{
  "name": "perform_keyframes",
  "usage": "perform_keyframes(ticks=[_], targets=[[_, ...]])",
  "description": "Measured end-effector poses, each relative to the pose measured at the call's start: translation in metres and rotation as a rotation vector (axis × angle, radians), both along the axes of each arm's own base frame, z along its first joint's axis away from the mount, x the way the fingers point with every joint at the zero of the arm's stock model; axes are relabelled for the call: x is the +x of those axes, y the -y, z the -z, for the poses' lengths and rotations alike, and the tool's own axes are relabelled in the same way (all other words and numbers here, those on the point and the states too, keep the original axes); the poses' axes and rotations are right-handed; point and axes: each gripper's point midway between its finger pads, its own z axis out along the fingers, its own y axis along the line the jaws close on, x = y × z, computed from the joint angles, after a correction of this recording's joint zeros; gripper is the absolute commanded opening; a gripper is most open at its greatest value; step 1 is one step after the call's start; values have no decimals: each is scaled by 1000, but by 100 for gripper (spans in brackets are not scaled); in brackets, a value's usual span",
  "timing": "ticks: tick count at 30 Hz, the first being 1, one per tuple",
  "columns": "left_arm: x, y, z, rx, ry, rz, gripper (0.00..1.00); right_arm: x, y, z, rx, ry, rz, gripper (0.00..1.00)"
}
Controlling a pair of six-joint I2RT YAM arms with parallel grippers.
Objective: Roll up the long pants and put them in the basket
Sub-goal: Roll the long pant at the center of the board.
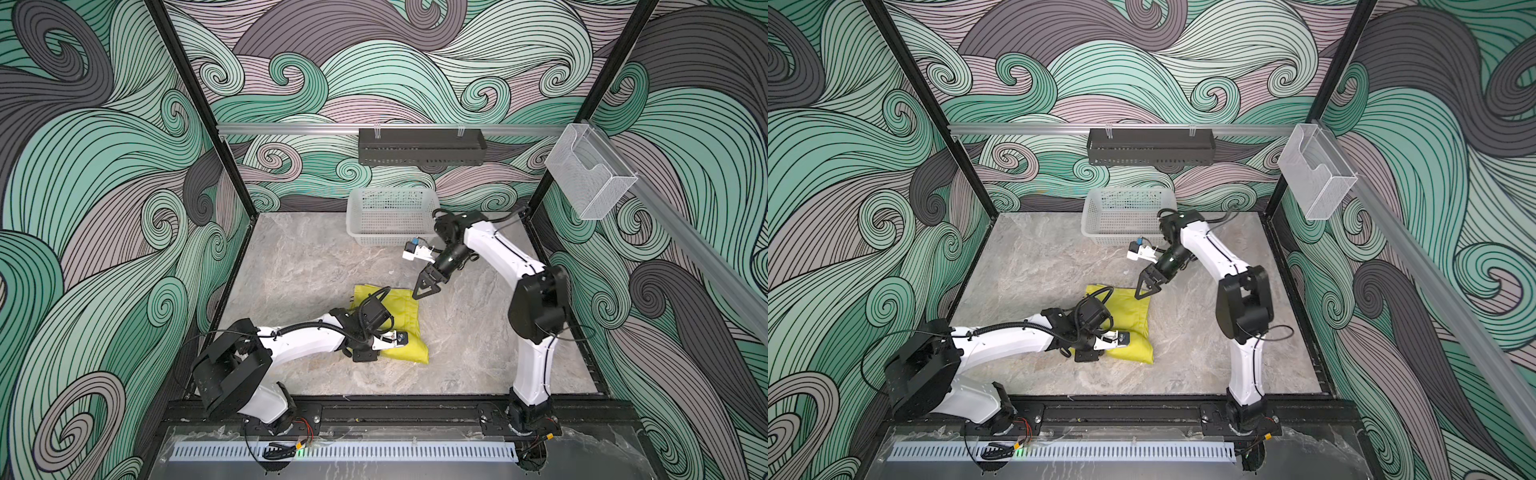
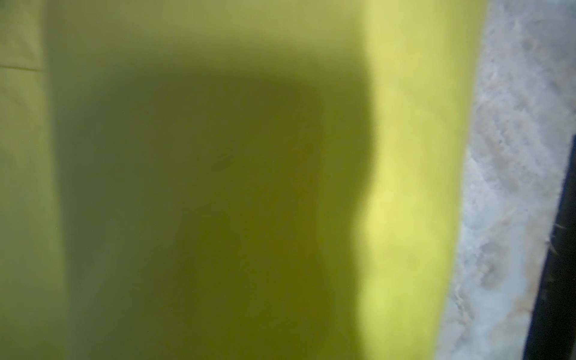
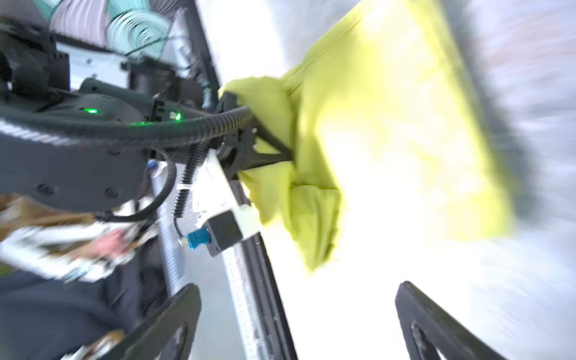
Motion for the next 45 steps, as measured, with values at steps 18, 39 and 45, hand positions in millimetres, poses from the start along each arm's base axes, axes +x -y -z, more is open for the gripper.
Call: perform_keyframes(ticks=[18,39,45], targets=[[2,18,-45,-111,-694,43,0,-106,6,2,44,870,-121,99],[-18,27,-30,-84,-990,51,0,-143,-42,84,-122,1137,-499,99],[-19,27,-29,-82,-995,59,0,-123,-45,99,-218,1183,-467,99]])
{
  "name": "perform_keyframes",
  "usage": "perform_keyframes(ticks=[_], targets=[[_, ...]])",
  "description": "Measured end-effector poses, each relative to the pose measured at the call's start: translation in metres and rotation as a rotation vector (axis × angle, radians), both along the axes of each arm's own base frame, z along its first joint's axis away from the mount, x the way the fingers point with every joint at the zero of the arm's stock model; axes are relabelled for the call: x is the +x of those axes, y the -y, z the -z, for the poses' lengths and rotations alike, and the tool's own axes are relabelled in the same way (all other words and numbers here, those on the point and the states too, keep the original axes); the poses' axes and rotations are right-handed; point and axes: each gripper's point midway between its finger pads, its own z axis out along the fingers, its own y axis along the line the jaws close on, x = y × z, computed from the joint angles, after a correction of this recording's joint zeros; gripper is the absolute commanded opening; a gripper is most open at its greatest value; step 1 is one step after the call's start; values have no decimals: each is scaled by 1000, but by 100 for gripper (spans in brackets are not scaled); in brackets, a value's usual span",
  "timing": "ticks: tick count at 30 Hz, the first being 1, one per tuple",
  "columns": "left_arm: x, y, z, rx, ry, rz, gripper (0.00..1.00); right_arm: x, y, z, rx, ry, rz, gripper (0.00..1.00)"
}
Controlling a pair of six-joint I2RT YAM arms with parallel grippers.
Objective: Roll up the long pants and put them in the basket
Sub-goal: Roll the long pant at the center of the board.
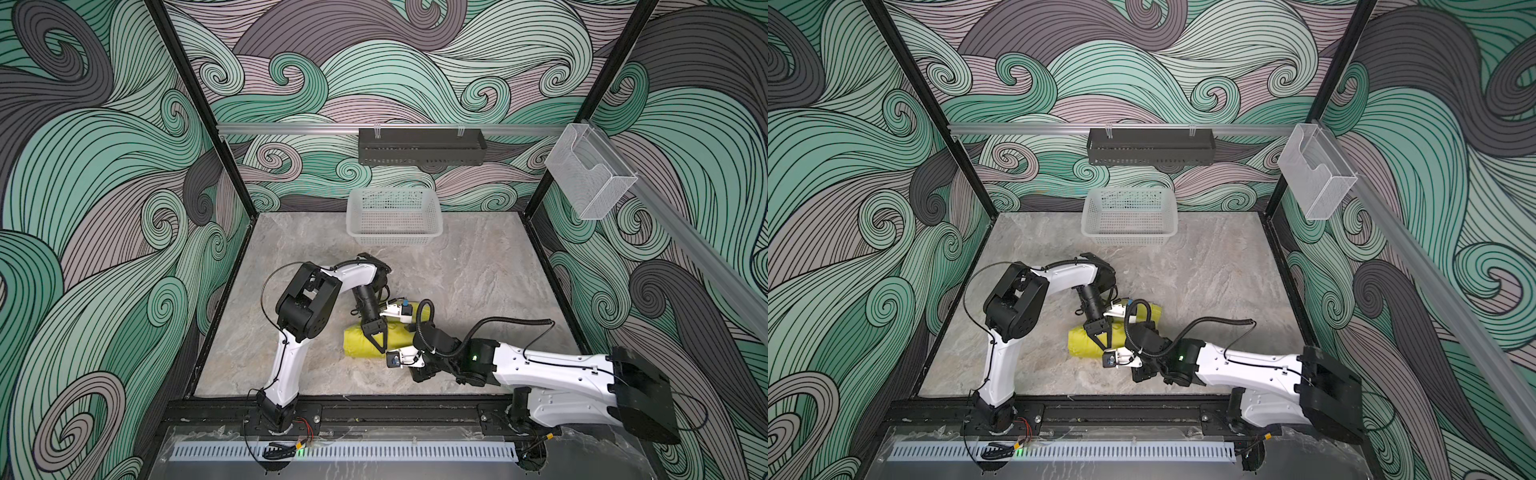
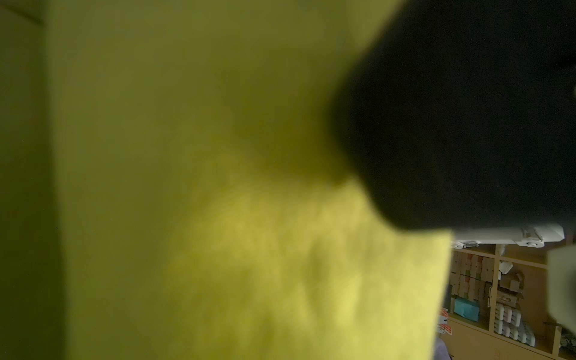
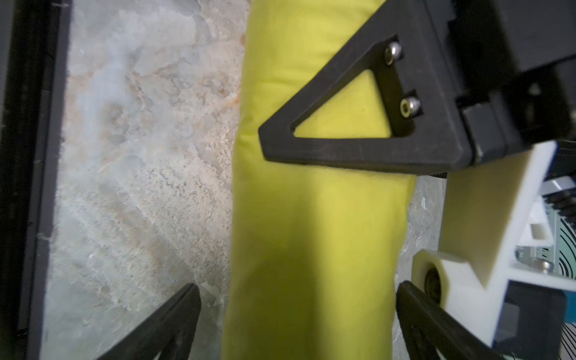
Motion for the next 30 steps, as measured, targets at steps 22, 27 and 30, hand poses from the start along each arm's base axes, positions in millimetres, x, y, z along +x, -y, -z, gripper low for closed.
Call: perform_keyframes(ticks=[22,27,30], targets=[[-3,-16,14,69,52,-46,98,8,-29,47,-108,-190,24,0],[25,-28,4,70,298,-140,99,-2,-37,42,-82,-269,1,0],[44,-42,2,112,440,-222,99,0,-44,44,-86,-319,3,0]])
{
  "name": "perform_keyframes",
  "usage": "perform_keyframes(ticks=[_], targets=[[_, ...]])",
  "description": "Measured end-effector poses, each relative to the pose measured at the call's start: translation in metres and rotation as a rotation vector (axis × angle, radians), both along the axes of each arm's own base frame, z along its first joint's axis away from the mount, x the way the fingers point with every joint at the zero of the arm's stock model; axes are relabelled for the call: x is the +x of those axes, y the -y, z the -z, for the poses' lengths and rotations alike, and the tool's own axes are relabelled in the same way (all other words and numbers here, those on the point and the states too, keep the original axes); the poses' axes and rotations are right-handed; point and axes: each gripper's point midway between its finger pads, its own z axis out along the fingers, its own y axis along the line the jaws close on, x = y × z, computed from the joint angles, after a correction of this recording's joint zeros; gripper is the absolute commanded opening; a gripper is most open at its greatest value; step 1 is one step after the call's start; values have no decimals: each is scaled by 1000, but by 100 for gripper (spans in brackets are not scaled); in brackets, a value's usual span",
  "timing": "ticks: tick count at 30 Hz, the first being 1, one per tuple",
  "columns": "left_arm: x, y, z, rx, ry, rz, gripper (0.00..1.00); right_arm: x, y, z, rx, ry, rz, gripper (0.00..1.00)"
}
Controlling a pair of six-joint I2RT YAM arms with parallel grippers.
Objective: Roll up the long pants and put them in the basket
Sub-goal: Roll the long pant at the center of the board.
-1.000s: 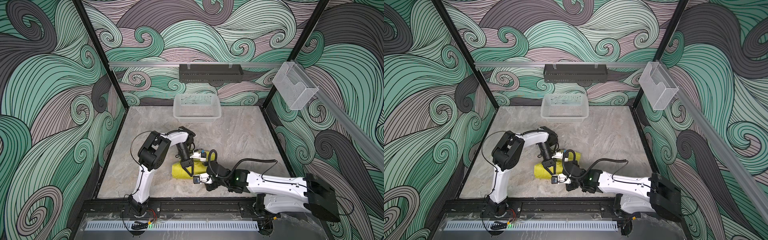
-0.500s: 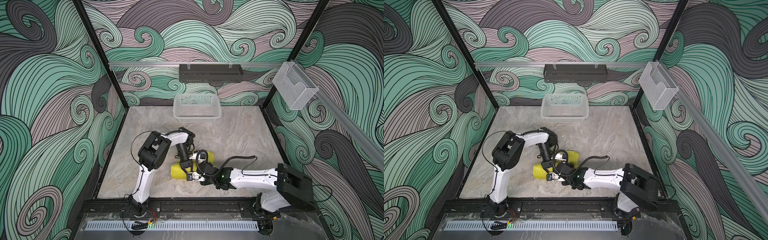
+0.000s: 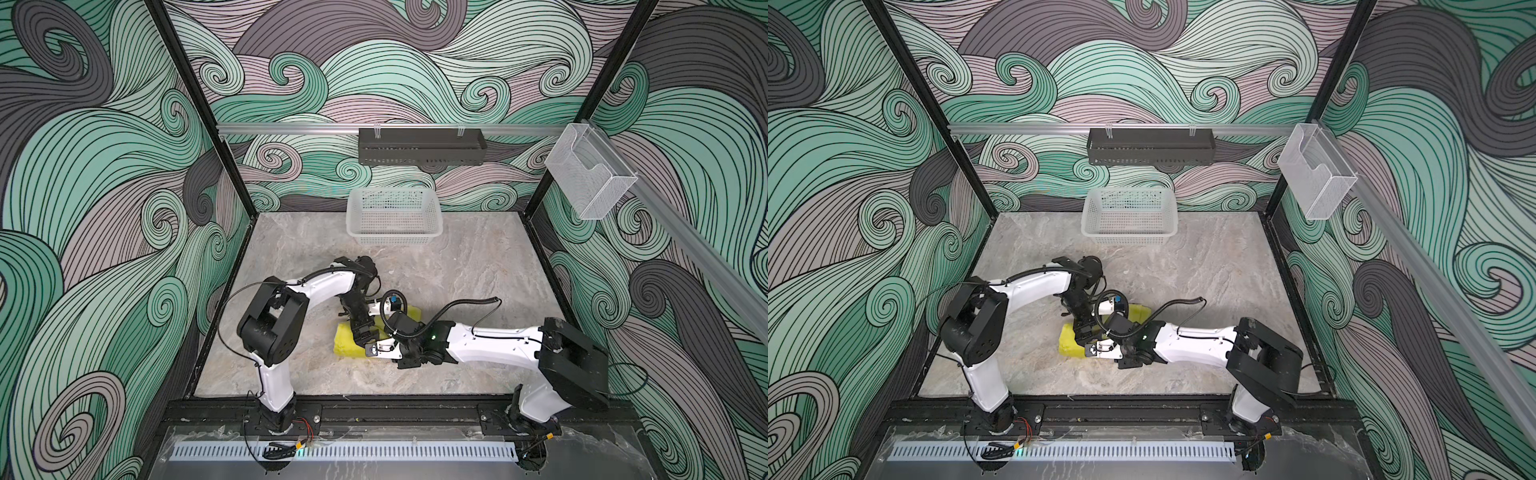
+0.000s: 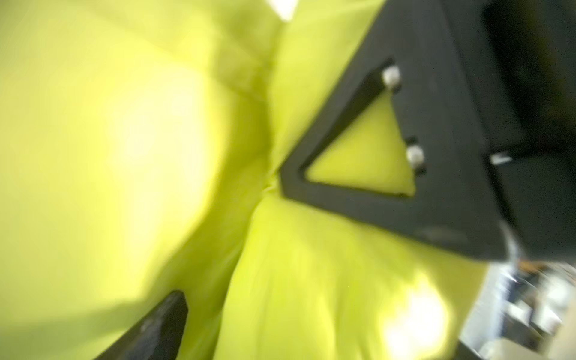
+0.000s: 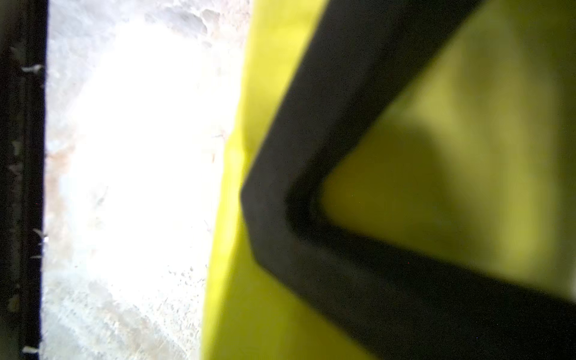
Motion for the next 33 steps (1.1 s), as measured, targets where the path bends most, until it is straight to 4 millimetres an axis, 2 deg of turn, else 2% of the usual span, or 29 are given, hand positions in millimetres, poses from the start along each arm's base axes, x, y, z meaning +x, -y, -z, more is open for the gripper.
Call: perform_keyframes(ticks=[4,9,12,15,17,19,21,27,33], targets=[[23,-27,-13,59,156,-112,99,7,-11,2,-18,-104,2,0],[50,-62,-26,135,379,-225,99,10,-13,6,-70,-293,-10,0],[60,-91,-34,172,499,-309,99,12,-12,5,-69,-389,-5,0],[63,-109,-57,179,624,-350,99,11,-11,4,-68,-482,-5,0],[62,-108,-78,131,723,-316,99,10,-11,4,-72,-555,-2,0],[51,-100,-96,54,831,-237,99,10,-12,3,-80,-638,2,0],[35,-94,-101,-7,893,-167,99,10,-13,1,-88,-721,7,0],[-7,-76,-71,-95,860,20,99,2,-16,-1,-110,-1007,32,0],[-36,-48,-42,-115,756,230,99,-25,-1,-6,-132,-1234,67,3]])
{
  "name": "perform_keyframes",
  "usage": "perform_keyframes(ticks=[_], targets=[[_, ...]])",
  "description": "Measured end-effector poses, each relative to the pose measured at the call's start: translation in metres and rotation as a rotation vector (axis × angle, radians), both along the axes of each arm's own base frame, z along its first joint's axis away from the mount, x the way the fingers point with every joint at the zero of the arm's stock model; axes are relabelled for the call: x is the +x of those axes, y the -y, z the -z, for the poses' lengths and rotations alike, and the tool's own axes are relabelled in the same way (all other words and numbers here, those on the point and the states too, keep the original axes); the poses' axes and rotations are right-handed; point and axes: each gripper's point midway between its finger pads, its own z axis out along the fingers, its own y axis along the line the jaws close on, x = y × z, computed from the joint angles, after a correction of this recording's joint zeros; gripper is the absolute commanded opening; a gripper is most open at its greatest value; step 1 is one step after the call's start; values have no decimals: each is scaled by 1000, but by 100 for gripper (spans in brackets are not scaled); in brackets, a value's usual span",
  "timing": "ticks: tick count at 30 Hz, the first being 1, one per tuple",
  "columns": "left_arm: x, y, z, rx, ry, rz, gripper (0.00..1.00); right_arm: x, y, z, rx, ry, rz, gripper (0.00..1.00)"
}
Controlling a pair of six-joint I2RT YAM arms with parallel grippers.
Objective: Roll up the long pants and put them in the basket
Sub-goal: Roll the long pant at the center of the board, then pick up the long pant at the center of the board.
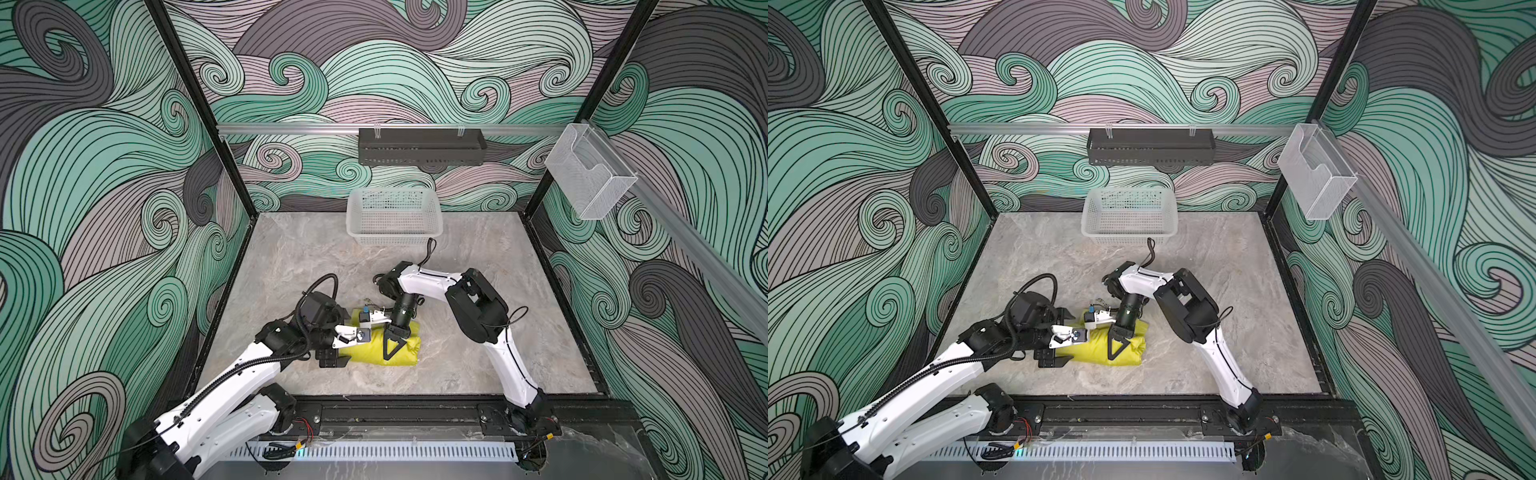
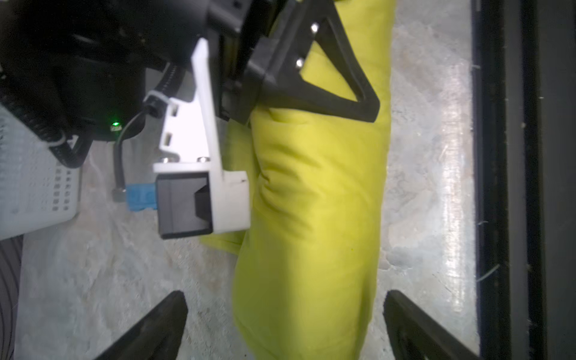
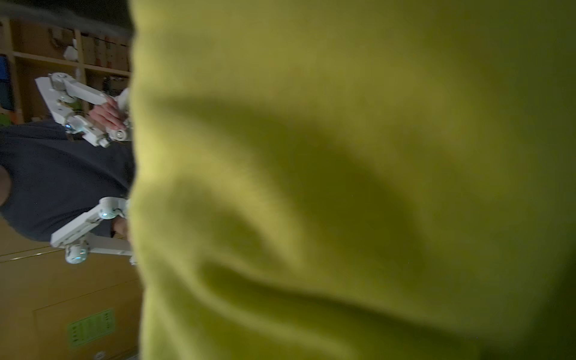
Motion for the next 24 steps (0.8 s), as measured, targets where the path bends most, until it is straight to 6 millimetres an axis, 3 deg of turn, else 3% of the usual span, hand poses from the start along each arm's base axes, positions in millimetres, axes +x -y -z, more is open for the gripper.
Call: perform_keyframes(ticks=[5,17,24], targets=[[-15,13,29,70,-159,76,99,-8,6,-1,-23,-93,27,5],[-8,34,38,81,-254,5,99,-1,10,-5,-23,-189,72,3],[-7,41,54,143,-221,12,99,3,15,-9,-9,-239,76,5]])
